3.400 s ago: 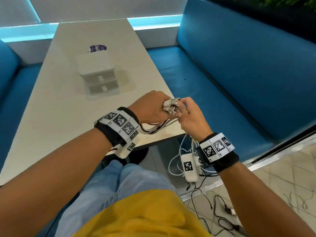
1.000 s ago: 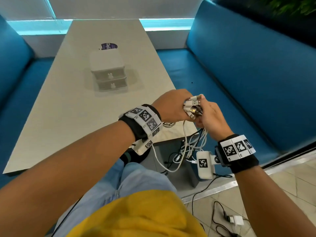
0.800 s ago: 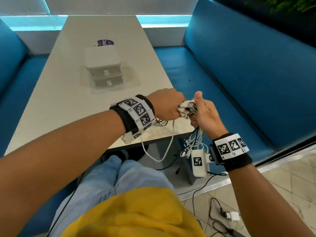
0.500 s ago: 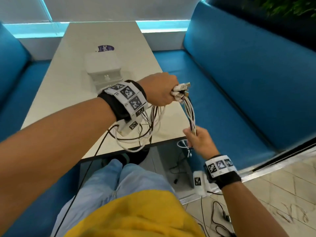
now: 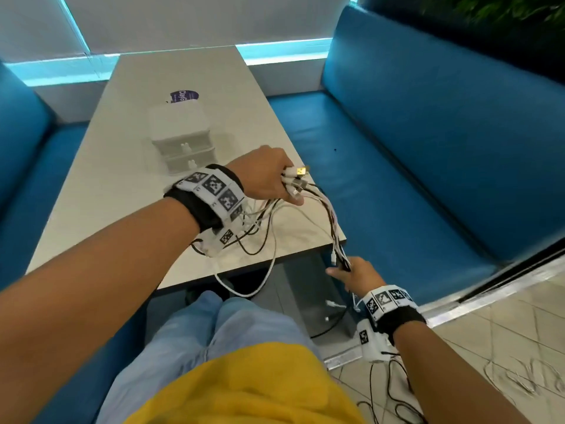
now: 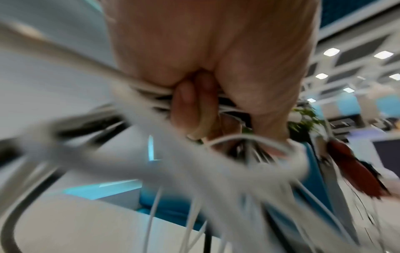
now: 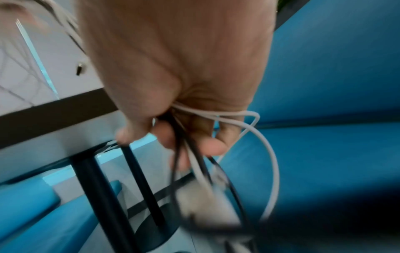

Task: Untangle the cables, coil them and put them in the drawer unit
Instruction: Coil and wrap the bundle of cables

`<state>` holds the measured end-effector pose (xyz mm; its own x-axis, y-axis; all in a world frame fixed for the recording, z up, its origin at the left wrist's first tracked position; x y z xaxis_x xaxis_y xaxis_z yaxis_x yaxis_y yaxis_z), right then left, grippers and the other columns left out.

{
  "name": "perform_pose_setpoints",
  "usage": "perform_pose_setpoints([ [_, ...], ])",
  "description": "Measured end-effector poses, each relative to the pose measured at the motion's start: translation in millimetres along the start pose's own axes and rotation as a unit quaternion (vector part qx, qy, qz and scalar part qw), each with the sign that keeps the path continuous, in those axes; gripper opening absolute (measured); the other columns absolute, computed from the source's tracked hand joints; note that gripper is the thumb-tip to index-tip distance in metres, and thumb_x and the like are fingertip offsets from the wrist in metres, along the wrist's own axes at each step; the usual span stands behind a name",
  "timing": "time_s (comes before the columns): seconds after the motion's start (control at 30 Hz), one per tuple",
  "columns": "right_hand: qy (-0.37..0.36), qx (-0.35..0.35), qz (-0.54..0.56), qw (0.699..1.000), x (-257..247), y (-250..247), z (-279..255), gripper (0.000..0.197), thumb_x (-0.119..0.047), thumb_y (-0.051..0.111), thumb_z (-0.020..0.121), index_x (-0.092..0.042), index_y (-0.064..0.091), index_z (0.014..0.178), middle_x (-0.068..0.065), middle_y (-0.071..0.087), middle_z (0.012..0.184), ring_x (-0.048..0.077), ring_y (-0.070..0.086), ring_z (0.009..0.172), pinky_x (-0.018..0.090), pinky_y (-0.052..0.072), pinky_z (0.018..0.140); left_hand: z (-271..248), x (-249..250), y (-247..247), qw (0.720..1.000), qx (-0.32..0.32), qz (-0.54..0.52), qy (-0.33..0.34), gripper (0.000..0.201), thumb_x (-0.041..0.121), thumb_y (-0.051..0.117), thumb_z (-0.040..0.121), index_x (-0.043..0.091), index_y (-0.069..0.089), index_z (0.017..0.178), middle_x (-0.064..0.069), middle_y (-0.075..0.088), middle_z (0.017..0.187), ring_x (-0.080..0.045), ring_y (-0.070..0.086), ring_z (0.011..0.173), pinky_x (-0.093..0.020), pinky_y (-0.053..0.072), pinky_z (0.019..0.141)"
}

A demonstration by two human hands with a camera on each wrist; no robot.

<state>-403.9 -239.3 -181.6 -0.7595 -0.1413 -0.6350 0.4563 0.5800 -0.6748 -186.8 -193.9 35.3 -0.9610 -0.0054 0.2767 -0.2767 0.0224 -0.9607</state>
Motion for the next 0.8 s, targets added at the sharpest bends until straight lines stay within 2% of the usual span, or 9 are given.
perform_pose_setpoints([
  [0.03, 0.012, -0.019, -0.032, 0.999, 4.5, -4.4, 0.2, 0.023, -0.038, 0.077, 0.076, -0.024, 0.058, 0.080, -0.001, 0.062, 0.080, 0.022, 0.061, 0.081, 0.029, 0.047, 0.071, -3.2, -7.2, -5.4, 0.997, 0.017, -0.071, -0.011, 0.030, 0.040, 0.080, 0.072, 0.014, 0.066, 0.068, 0.002, 0.065, 0.070, -0.018, 0.061, 0.070, -0.029, 0.046, 0.066],
  [0.1, 0.038, -0.075, -0.112, 0.990, 7.3, -16.7, -2.8, 0.056, -0.030, 0.084, 0.068, -0.022, 0.057, 0.117, -0.001, 0.062, 0.110, 0.022, 0.059, 0.107, 0.028, 0.045, 0.086, -6.3, -28.9, -19.3, 0.978, 0.076, -0.191, -0.039, 0.018, 0.026, 0.082, 0.070, 0.023, 0.067, 0.061, 0.005, 0.068, 0.074, -0.013, 0.067, 0.083, -0.029, 0.053, 0.080],
  [0.17, 0.044, -0.094, -0.214, 0.971, -4.9, -40.0, -9.3, 0.072, -0.019, 0.082, 0.069, -0.020, 0.048, 0.132, 0.004, 0.057, 0.127, 0.024, 0.054, 0.119, 0.028, 0.042, 0.090, -13.4, -47.2, -33.7, 0.945, 0.145, -0.281, -0.078, 0.018, 0.018, 0.076, 0.074, 0.023, 0.068, 0.059, 0.009, 0.065, 0.070, -0.006, 0.066, 0.081, -0.021, 0.052, 0.078],
  [0.3, -0.004, -0.023, -0.306, 0.952, -70.5, -89.4, -17.4, 0.048, -0.013, 0.066, 0.077, -0.022, 0.055, 0.123, 0.007, 0.059, 0.125, 0.029, 0.054, 0.115, 0.034, 0.045, 0.091, -33.8, -70.8, -56.9, 0.860, 0.290, -0.386, -0.166, 0.032, 0.035, 0.064, 0.090, 0.023, 0.056, 0.061, 0.005, 0.051, 0.061, -0.008, 0.044, 0.053, -0.021, 0.036, 0.051],
  [0.4, -0.129, 0.057, -0.195, 0.971, -151.0, -94.8, -33.3, 0.046, -0.026, 0.069, 0.079, -0.027, 0.057, 0.123, -0.003, 0.062, 0.117, 0.017, 0.057, 0.108, 0.032, 0.046, 0.092, -42.6, -77.1, -53.9, 0.808, 0.285, -0.479, -0.194, 0.036, 0.043, 0.059, 0.091, 0.024, 0.048, 0.062, 0.007, 0.038, 0.054, -0.009, 0.031, 0.048, -0.021, 0.024, 0.046],
  [0.5, -0.276, 0.038, 0.004, 0.960, -236.2, -66.3, -61.5, 0.060, -0.034, 0.071, 0.082, -0.025, 0.048, 0.137, -0.008, 0.054, 0.130, 0.004, 0.050, 0.119, 0.023, 0.039, 0.102, -48.5, -73.4, -46.5, 0.790, 0.267, -0.521, -0.184, 0.037, 0.044, 0.056, 0.093, 0.025, 0.045, 0.064, 0.014, 0.036, 0.045, -0.007, 0.030, 0.045, -0.020, 0.025, 0.046],
  [0.63, -0.322, -0.002, -0.055, 0.945, -300.8, -16.5, -69.0, 0.068, -0.044, 0.067, 0.084, -0.021, 0.039, 0.141, -0.002, 0.049, 0.140, 0.016, 0.045, 0.129, 0.029, 0.033, 0.106, -62.8, -77.0, -44.4, 0.772, 0.283, -0.540, -0.181, 0.037, 0.045, 0.055, 0.093, 0.024, 0.048, 0.064, 0.015, 0.038, 0.043, -0.005, 0.034, 0.041, -0.021, 0.031, 0.045],
  [0.73, -0.277, -0.038, -0.082, 0.957, -316.4, 8.6, -59.5, 0.052, -0.058, 0.059, 0.083, -0.025, 0.050, 0.122, -0.004, 0.060, 0.119, 0.020, 0.054, 0.115, 0.045, 0.034, 0.108, -79.8, -87.3, -43.8, 0.748, 0.303, -0.565, -0.173, 0.038, 0.042, 0.055, 0.094, 0.023, 0.044, 0.063, 0.011, 0.033, 0.048, -0.006, 0.029, 0.043, -0.021, 0.027, 0.044],
  [0.8, -0.275, -0.044, -0.147, 0.949, -319.7, 28.8, -55.7, 0.027, -0.055, 0.050, 0.091, -0.028, 0.053, 0.094, -0.006, 0.059, 0.091, 0.023, 0.056, 0.103, 0.053, 0.020, 0.114, -91.0, -94.1, -39.5, 0.715, 0.305, -0.606, -0.167, 0.036, 0.040, 0.055, 0.095, 0.021, 0.045, 0.066, 0.009, 0.030, 0.049, -0.006, 0.026, 0.044, -0.021, 0.023, 0.043],
])
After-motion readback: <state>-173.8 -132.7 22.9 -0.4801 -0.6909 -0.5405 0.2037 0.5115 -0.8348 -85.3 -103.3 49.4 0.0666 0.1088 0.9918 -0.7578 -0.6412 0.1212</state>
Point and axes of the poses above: each hand's wrist, its own z-axis towards the middle knuckle, its own y-axis out of the palm, x = y × z, the point moved 5 cm from there along z, towards the middle knuckle
